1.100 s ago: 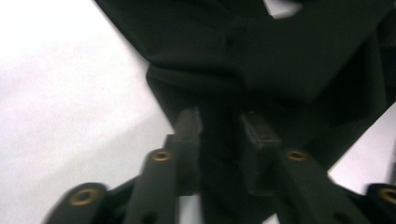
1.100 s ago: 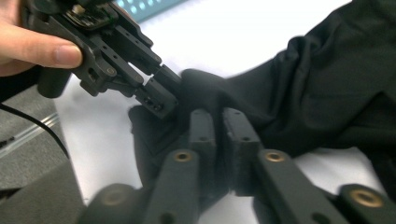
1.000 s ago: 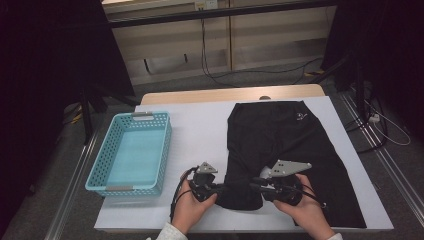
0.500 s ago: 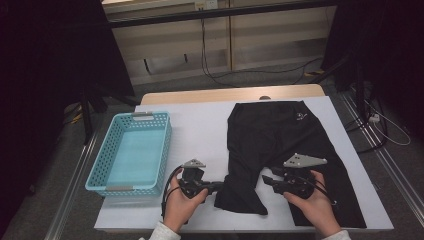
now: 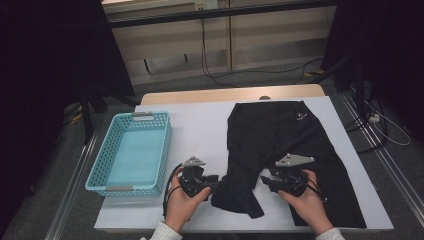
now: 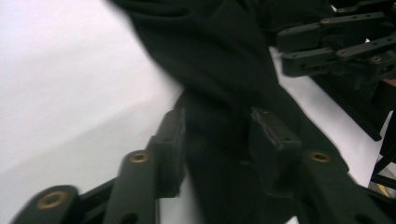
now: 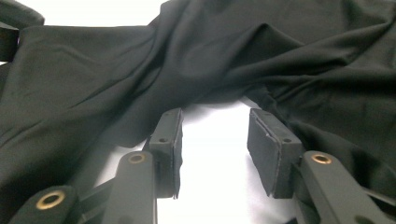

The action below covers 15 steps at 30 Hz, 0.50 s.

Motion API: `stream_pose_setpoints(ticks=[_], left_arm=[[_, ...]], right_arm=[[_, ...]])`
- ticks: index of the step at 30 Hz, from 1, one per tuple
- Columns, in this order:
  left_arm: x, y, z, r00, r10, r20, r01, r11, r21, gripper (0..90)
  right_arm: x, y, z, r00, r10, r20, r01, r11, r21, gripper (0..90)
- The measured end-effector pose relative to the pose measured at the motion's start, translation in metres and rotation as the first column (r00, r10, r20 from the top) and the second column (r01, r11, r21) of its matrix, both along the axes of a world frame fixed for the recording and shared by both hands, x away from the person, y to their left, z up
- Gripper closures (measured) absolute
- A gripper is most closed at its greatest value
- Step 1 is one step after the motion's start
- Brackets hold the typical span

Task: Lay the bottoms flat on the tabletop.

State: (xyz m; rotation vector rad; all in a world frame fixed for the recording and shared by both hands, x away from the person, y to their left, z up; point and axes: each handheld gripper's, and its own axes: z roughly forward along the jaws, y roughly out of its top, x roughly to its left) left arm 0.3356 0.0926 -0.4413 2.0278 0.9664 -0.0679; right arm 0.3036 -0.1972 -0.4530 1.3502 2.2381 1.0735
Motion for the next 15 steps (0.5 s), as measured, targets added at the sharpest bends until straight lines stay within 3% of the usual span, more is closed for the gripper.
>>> stream_pose_setpoints(ticks=[2, 4, 6, 8, 11, 15], left_arm=[[-0.002, -0.008, -0.007, 0.9999, -0.014, 0.003, 0.014, 0.9987, 0.05, 57.7], [-0.002, -0.014, -0.012, 0.9994, -0.034, -0.006, 0.035, 0.9953, 0.091, 71.2], [-0.002, -0.017, -0.013, 0.9989, -0.042, -0.021, 0.044, 0.9954, 0.085, 83.6], [-0.002, -0.017, -0.011, 0.9991, -0.037, -0.022, 0.039, 0.9963, 0.077, 86.6], [0.001, -0.007, 0.002, 0.9991, -0.022, -0.037, 0.022, 0.9997, -0.001, 87.3], [0.008, 0.011, 0.012, 0.9991, 0.023, -0.035, -0.025, 0.9983, -0.053, 87.4]], right_arm=[[-0.001, 0.0, 0.0, 1.0, 0.002, 0.003, -0.002, 1.0, -0.004, 54.8], [-0.002, 0.0, -0.001, 1.0, 0.003, 0.004, -0.003, 1.0, -0.004, 53.8], [-0.003, -0.002, -0.001, 1.0, 0.003, 0.008, -0.003, 1.0, -0.009, 53.7], [-0.002, -0.003, -0.001, 1.0, -0.001, 0.009, 0.001, 0.9999, -0.013, 53.3], [-0.001, -0.004, -0.002, 1.0, -0.008, 0.002, 0.008, 0.9998, -0.019, 52.9], [-0.001, -0.004, -0.006, 0.9999, -0.01, -0.007, 0.01, 0.9984, -0.055, 54.6]])
